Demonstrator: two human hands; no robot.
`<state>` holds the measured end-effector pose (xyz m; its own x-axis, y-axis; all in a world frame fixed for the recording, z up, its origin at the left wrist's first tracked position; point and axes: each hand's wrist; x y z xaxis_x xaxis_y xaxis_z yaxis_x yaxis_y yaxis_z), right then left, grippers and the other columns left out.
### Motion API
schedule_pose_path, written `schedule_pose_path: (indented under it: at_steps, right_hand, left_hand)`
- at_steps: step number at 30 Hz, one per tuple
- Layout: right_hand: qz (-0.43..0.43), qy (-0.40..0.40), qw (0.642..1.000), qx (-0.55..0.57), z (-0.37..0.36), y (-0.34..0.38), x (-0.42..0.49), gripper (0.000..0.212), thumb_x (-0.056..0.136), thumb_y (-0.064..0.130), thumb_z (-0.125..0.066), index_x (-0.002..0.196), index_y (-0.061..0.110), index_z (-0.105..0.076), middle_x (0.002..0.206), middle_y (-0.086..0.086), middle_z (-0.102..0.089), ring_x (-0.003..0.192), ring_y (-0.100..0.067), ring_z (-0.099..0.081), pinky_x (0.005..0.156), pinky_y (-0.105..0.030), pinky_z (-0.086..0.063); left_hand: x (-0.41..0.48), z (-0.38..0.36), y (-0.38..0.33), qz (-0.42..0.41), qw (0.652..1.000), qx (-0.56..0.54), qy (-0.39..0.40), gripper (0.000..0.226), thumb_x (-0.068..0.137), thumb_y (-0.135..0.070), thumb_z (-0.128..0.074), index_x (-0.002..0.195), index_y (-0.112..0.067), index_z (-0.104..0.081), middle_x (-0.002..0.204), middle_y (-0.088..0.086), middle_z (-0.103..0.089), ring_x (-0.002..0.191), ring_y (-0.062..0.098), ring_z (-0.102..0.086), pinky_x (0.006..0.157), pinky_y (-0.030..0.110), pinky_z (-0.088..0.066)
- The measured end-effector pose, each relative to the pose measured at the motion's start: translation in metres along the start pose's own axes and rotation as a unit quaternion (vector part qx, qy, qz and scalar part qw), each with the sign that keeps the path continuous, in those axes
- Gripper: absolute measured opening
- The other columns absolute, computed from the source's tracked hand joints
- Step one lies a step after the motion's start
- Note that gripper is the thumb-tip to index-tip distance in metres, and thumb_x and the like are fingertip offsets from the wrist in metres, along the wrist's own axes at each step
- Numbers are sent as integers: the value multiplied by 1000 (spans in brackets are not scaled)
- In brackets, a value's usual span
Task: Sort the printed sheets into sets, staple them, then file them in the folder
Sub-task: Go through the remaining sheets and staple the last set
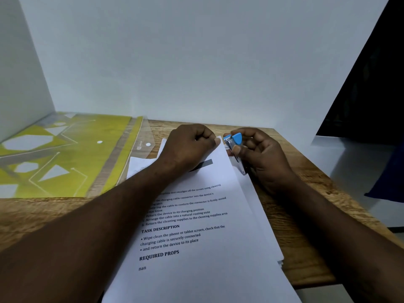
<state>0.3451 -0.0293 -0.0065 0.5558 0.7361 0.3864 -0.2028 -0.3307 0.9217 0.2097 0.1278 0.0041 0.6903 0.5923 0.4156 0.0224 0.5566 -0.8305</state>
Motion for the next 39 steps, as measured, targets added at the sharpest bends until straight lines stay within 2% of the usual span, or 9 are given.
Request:
schedule_pose_path:
  at_steps: [3,6,8,11,15,18,21,27,39]
  right_hand:
    - [-5,1,1000,12,-3,0,-2,26,87,3,-78,111,11,-71,103,-8,-78,88,-20,-74,72,-28,-58]
    - [-13,-5,1000,-23,-4,2,-3,24,100,6,-64,124,3,-67,105,-9,-78,84,-14,-73,65,-26,-53]
    - [-26,-3,999,-30,-3,4,-4,31,98,18,-66,127,7,-67,125,-14,-74,96,-18,-73,71,-30,-51]
    - [-35,12,999,-24,-3,5,-5,31,92,29,-68,120,16,-70,131,-11,-72,104,-23,-70,76,-36,-52]
    - [-26,21,999,-36,-3,3,-6,22,96,9,-70,118,12,-72,117,-5,-77,94,-19,-66,70,-32,-51]
    - [-22,28,998,-43,-4,3,-6,36,92,-7,-71,119,16,-72,111,-2,-77,89,-16,-66,69,-24,-52]
    - [-17,38,999,-22,-3,3,-4,47,86,-14,-72,123,14,-66,119,-2,-77,98,-14,-72,74,-21,-55]
    - [2,43,998,-40,-4,0,-1,63,77,-16,-79,132,12,-66,126,-3,-76,122,-16,-69,93,-25,-57]
    - [30,9,997,-76,-2,0,2,48,76,-18,-80,117,7,-74,105,3,-81,100,-9,-75,86,-20,-58]
  left_hand:
    - [0,0,0,-2,1000,-10,6,18,91,-31,-78,78,-21,-74,60,-12,-62,57,5,-53,67,39,-57]
    - [-1,0,0,-13,1000,-5,13,16,92,-31,-78,80,-21,-74,55,-12,-57,51,4,-49,62,35,-53]
    - [-2,-1,-1,-11,1000,-6,21,16,92,-31,-79,81,-20,-75,54,-10,-56,47,6,-48,58,30,-51]
    - [-3,-2,-2,-2,1000,4,27,17,91,-31,-80,82,-18,-75,52,-10,-54,46,7,-48,52,21,-39]
    - [-4,1,-4,7,999,-8,32,17,91,-30,-80,83,-15,-76,51,-10,-50,47,8,-48,50,19,-39]
    - [-3,3,-4,20,999,-17,30,11,88,-24,-80,82,-15,-76,52,-12,-55,49,9,-49,56,21,-39]
    - [-2,3,-2,11,1000,-5,24,7,85,-22,-81,83,-18,-76,56,-15,-60,54,5,-51,64,24,-41]
    - [-4,1,-4,-33,999,40,14,9,83,-20,-81,87,-26,-75,68,-13,-69,56,-3,-54,61,22,-41]
    - [-4,-2,-3,-67,996,52,9,16,89,-21,-76,81,-32,-68,69,-13,-69,63,1,-59,61,25,-41]
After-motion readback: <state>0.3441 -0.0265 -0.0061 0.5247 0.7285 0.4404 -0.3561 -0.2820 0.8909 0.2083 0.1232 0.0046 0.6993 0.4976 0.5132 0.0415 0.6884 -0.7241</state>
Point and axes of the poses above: each hand's wrist, its own x-axis towards the middle knuckle, its own z-axis out of the back of the hand, y = z × x
